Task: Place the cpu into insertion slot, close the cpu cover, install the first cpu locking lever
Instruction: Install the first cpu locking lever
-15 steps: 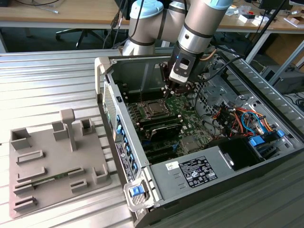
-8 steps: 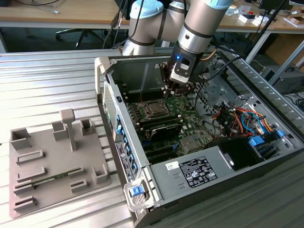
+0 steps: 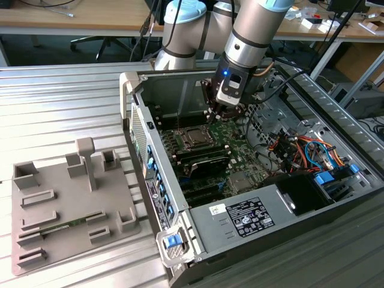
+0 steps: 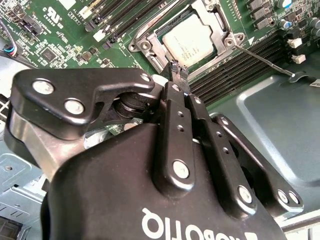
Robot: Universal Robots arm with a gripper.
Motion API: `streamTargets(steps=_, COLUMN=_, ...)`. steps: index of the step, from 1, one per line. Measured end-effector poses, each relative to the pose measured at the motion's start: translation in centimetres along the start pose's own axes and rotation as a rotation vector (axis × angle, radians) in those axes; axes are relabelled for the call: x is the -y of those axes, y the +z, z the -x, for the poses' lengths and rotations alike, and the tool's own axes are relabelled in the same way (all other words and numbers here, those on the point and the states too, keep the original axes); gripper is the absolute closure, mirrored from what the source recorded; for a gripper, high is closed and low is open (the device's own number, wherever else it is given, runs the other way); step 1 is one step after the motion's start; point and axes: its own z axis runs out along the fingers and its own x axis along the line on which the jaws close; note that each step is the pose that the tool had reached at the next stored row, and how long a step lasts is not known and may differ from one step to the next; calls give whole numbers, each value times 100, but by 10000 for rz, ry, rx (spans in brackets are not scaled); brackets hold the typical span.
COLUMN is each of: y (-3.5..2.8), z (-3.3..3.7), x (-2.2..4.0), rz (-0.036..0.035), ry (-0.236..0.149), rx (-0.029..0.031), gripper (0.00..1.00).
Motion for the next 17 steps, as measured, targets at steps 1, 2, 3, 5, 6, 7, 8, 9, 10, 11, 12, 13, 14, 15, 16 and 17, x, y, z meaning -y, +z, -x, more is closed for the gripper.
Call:
streamTargets(steps=1, y=0, z=0, x=0, rz=-2, ry=-53, rx=3, gripper=89)
streamTargets(steps=2, y=0, z=0, x=0, rz=-4, ry=-83, rx=4, gripper=89)
streamTargets(steps=3, y=0, z=0, x=0, rz=-5, ry=-107, rx=5, gripper=89)
streamTargets(steps=5, y=0, z=0, x=0, rz=-8, ry=-200, rx=9, gripper=89)
streamTargets(steps=6, y=0, z=0, x=0, rz=-8, ry=-227, rx=11, gripper=89)
streamTargets(steps=7, y=0, z=0, x=0, rz=-10, ry=-262, rx=13, gripper=89)
streamTargets(steps=8, y=0, z=0, x=0, rz=-12, ry=-317, rx=15, gripper=89)
streamTargets(steps=9, y=0, z=0, x=0, rz=-13, ry=-347, rx=16, gripper=89)
streamTargets(steps=10, y=0, z=0, x=0, rz=-14, ry=-373, rx=18, gripper=89)
streamTargets(steps=11, y=0, z=0, x=0, rz=-15, ry=-402, rx=19, gripper=89)
streamTargets(steps=12, y=0, z=0, x=0, rz=-16, ry=-428, rx=20, gripper=89)
streamTargets(steps=13, y=0, z=0, x=0, rz=-17, ry=-462, rx=23, gripper=89)
streamTargets(steps=14, y=0, z=0, x=0, rz=-18, ry=-491, rx=24, gripper=89)
streamTargets(steps=15, y=0, z=0, x=0, rz=-20, ry=-547, rx=26, gripper=89)
streamTargets(steps=16, y=0, z=0, x=0, rz=-22, ry=-593, rx=28, gripper=89)
streamTargets(steps=17, y=0, z=0, x=0, rz=-24, ry=-648, rx=31, gripper=89)
